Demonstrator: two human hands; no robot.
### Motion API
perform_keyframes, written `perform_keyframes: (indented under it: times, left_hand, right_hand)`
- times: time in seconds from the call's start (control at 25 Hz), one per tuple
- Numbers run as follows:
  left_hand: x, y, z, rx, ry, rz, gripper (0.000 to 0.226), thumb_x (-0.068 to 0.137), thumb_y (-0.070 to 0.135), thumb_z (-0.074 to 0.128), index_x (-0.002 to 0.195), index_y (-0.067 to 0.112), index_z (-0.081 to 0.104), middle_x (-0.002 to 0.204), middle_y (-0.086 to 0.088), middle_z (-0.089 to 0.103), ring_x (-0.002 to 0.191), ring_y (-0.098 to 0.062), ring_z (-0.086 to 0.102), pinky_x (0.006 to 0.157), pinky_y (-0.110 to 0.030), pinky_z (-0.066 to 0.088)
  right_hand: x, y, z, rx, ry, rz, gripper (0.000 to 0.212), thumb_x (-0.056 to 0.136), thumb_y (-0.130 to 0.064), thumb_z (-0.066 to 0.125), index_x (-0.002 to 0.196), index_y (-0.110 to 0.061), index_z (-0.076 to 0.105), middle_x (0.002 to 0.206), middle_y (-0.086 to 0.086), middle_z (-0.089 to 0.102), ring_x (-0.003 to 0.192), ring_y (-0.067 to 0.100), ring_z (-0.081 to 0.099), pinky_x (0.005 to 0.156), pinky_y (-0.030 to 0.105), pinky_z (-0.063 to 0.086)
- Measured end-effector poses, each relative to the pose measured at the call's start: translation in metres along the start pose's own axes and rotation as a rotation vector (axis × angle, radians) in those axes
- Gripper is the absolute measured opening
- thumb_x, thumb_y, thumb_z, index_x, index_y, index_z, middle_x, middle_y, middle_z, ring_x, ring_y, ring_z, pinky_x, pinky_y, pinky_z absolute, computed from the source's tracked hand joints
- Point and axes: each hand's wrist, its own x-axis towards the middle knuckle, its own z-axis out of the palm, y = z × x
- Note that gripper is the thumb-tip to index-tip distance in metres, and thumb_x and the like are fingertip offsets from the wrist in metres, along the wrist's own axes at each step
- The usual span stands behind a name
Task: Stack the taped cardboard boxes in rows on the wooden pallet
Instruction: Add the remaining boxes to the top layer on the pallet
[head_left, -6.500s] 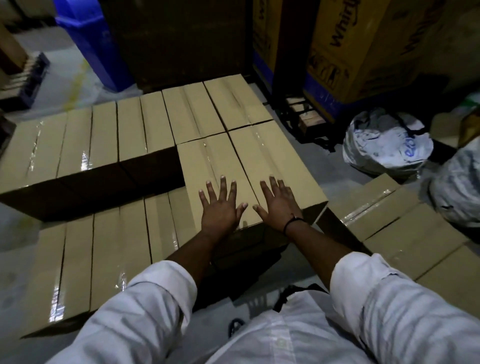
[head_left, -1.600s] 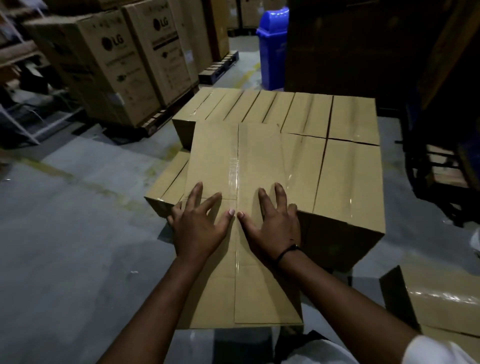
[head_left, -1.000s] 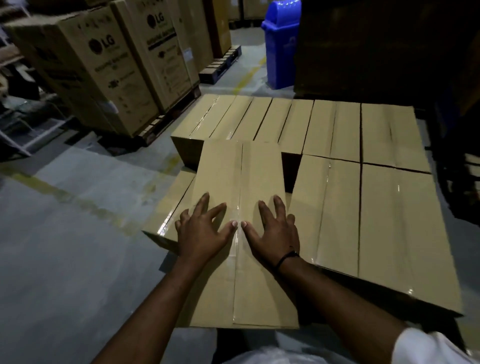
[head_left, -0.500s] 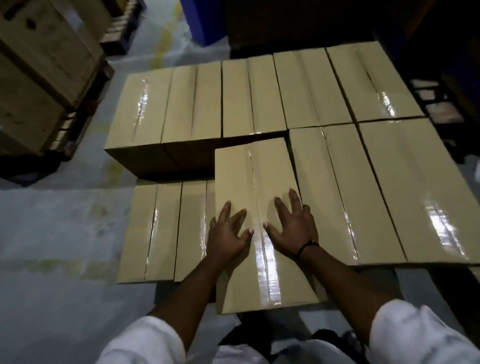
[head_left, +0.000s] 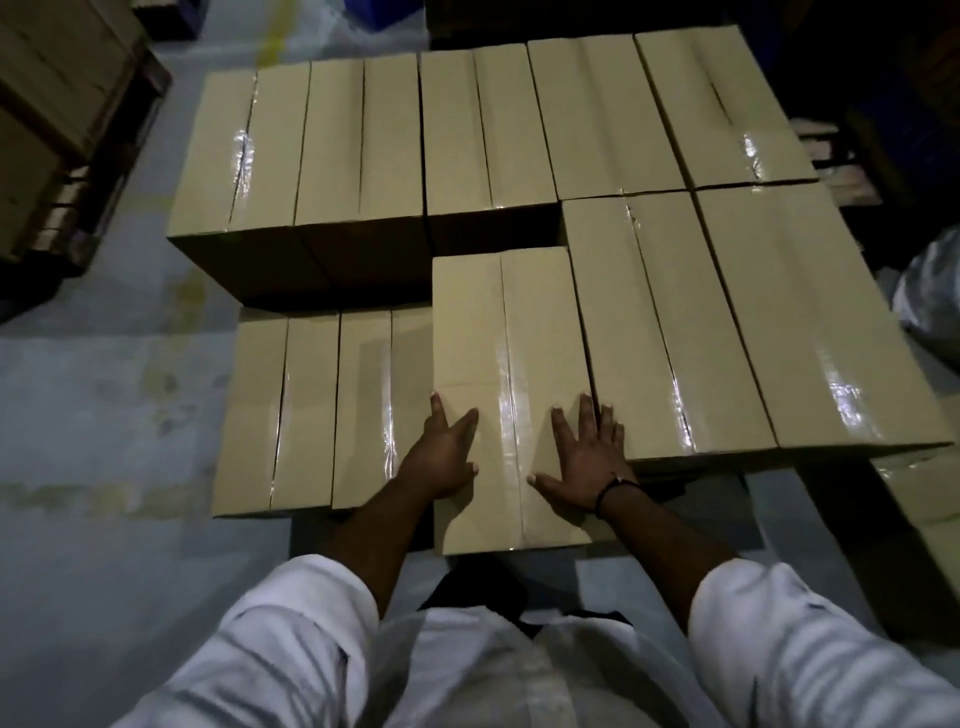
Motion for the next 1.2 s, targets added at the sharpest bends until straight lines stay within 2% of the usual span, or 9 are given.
perform_keyframes:
  times: [0.16, 0.32, 0.44, 0.64, 0.84, 1.0, 1.2]
  left_hand:
    - [-0.037, 0.012, 0.027, 0.137, -0.144, 0.007, 0.117, 0.081, 0.044, 0.084, 0.164, 0.038, 0.001, 0.164, -0.006, -0.036, 0.15, -0.056, -0.008, 0.121, -0.058, 0.02]
    - [-0.05, 0.022, 0.04, 0.304, -0.255, 0.015, 0.14, 0.067, 0.051, 0.092, 0.16, 0.044, -0.012, 0.16, -0.001, -0.043, 0.143, -0.065, -0.02, 0.114, -0.069, 0.028]
    - [-0.049, 0.023, 0.043, 0.35, -0.232, 0.031, 0.141, 0.067, 0.044, 0.094, 0.16, 0.043, -0.011, 0.162, 0.0, -0.04, 0.143, -0.064, -0.019, 0.113, -0.07, 0.03]
    - [-0.031, 0.021, 0.038, 0.308, -0.205, 0.041, 0.138, 0.066, 0.042, 0.095, 0.161, 0.044, -0.006, 0.164, 0.002, -0.036, 0.144, -0.062, -0.021, 0.116, -0.07, 0.024]
    - [-0.005, 0.018, 0.018, 0.302, -0.184, 0.06, 0.131, 0.069, 0.046, 0.093, 0.162, 0.043, 0.001, 0.167, 0.004, -0.029, 0.145, -0.061, -0.019, 0.117, -0.07, 0.021]
    - [0.012, 0.016, 0.006, 0.319, -0.206, 0.053, 0.131, 0.069, 0.048, 0.092, 0.162, 0.042, 0.0, 0.167, 0.002, -0.028, 0.144, -0.063, -0.019, 0.117, -0.071, 0.021]
    - [0.026, 0.013, -0.001, 0.339, -0.22, 0.066, 0.129, 0.071, 0.049, 0.09, 0.162, 0.042, -0.001, 0.167, 0.001, -0.029, 0.144, -0.063, -0.02, 0.116, -0.07, 0.022]
  right_hand:
    - [-0.028, 0.011, 0.016, -0.119, -0.065, -0.101, 0.139, 0.064, -0.097, 0.052, 0.156, -0.032, -0.03, 0.156, 0.016, -0.046, 0.141, 0.053, -0.037, 0.119, 0.066, -0.014]
    - [-0.036, 0.018, 0.018, -0.206, -0.102, -0.167, 0.154, 0.053, -0.097, 0.063, 0.154, -0.032, -0.034, 0.152, 0.015, -0.051, 0.136, 0.053, -0.043, 0.114, 0.068, -0.019]
    - [-0.034, 0.019, 0.016, -0.217, -0.102, -0.167, 0.155, 0.053, -0.092, 0.07, 0.155, -0.034, -0.031, 0.154, 0.016, -0.048, 0.141, 0.054, -0.037, 0.118, 0.067, -0.014]
    - [-0.03, 0.023, 0.01, -0.146, -0.06, -0.148, 0.143, 0.065, -0.078, 0.077, 0.161, -0.03, -0.016, 0.162, 0.024, -0.031, 0.151, 0.049, -0.021, 0.124, 0.058, -0.001]
    - [-0.02, 0.019, 0.002, -0.048, 0.003, -0.075, 0.125, 0.075, -0.063, 0.081, 0.164, -0.021, 0.004, 0.167, 0.027, -0.006, 0.155, 0.046, 0.003, 0.123, 0.054, 0.019]
    - [-0.011, 0.012, 0.001, -0.047, 0.049, -0.036, 0.113, 0.079, -0.06, 0.079, 0.161, -0.015, 0.016, 0.166, 0.029, 0.009, 0.153, 0.045, 0.016, 0.12, 0.053, 0.03]
    - [-0.009, 0.008, 0.002, -0.075, 0.077, -0.018, 0.099, 0.087, -0.057, 0.072, 0.159, -0.011, 0.021, 0.163, 0.029, 0.018, 0.15, 0.043, 0.025, 0.115, 0.051, 0.038]
